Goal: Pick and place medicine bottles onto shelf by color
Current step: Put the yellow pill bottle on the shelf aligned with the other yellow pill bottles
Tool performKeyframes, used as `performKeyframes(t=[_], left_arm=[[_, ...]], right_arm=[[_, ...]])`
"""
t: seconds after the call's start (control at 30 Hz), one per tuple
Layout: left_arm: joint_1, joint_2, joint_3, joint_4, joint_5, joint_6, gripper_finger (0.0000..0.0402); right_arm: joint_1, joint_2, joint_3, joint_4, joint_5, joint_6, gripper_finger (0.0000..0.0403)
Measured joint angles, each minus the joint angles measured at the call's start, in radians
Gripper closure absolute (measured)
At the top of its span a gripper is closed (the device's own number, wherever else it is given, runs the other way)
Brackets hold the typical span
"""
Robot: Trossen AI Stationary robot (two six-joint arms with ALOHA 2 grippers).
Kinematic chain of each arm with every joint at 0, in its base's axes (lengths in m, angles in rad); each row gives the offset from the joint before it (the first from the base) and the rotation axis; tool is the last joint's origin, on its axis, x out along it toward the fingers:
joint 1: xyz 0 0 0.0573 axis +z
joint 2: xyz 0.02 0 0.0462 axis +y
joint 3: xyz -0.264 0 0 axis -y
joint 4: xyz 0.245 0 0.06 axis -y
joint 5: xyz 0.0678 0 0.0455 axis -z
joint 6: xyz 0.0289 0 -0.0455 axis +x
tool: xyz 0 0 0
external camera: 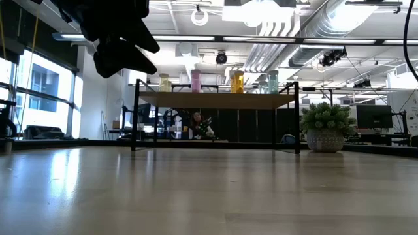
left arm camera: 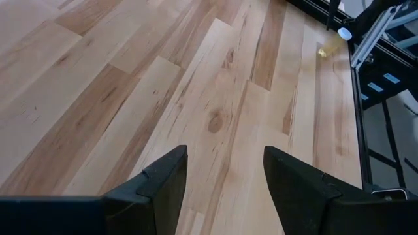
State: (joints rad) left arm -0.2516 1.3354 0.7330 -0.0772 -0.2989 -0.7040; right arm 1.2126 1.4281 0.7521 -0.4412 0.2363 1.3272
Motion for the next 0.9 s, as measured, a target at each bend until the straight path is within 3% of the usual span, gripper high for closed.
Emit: performKeyframes(t=[0.53,0.9], left_arm=[[0.0,0.0,0.0,0.0,0.0,0.0,0.0209],[0.0,0.0,0.0,0.0,0.0,0.0,0.0209]], right_arm=[[-0.002,0.0,0.0,0.065,0.077,-0.026,0.0171],[-0.002,0.061,0.0,0.1,0.048,-0.027,0.0171]])
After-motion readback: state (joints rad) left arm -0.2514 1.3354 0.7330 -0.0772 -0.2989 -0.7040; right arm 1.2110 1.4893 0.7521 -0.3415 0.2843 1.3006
